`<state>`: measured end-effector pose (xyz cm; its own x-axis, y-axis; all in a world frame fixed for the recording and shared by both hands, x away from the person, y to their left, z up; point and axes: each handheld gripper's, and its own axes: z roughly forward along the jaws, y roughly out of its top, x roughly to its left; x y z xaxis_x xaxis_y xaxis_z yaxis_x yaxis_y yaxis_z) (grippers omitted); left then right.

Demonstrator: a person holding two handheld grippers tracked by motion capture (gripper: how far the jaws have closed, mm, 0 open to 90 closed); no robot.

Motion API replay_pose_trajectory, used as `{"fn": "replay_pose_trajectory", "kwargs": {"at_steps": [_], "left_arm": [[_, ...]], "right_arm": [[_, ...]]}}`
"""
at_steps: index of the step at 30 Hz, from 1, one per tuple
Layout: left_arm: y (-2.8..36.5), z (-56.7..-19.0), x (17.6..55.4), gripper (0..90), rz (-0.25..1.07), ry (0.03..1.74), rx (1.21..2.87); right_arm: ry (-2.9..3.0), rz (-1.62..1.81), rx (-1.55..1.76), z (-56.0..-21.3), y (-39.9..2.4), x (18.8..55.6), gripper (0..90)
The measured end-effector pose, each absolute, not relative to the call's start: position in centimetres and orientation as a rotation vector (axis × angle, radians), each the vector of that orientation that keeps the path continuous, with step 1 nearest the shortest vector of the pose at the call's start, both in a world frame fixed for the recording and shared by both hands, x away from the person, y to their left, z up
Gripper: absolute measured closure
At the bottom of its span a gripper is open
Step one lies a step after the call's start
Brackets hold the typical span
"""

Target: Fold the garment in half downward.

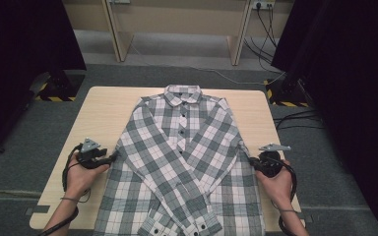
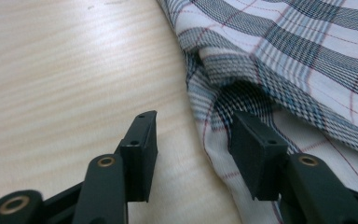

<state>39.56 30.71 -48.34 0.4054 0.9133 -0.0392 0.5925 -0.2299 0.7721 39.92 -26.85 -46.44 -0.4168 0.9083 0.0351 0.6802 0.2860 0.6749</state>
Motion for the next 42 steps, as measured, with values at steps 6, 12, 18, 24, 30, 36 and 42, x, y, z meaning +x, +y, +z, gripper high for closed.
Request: {"fn": "replay_pose_trajectory", "kwargs": {"at_steps": [6,12,18,24,30,36,42], "left_arm": [[29.6,-48.0,40.3,76.7,0.518,1.245,1.988],[29.4,-47.9,39.8,87.6,0.534,1.268,1.985],[29.7,-47.9,37.6,87.7,0.526,1.249,2.004],[29.9,-48.0,34.1,87.7,0.523,1.219,2.008],[29.4,-48.0,29.1,87.7,0.519,1.167,2.021],[29.1,-48.1,25.3,87.5,0.494,1.135,2.016],[30.0,-47.0,24.4,50.1,0.393,1.075,2.051]], "right_arm": [[2.202,0.896,1.439,-46.5,-26.9,40.0,87.9],[2.208,0.897,1.44,-46.5,-27.1,39.8,88.0],[2.226,0.897,1.427,-46.4,-27.2,38.7,88.1],[2.252,0.908,1.395,-46.1,-27.4,35.5,88.1],[2.283,0.9,1.372,-46.0,-28.3,31.5,88.1],[2.301,0.912,1.366,-45.6,-29.2,27.8,88.0],[2.327,0.926,1.337,-45.1,-30.1,26.2,67.5]]}}
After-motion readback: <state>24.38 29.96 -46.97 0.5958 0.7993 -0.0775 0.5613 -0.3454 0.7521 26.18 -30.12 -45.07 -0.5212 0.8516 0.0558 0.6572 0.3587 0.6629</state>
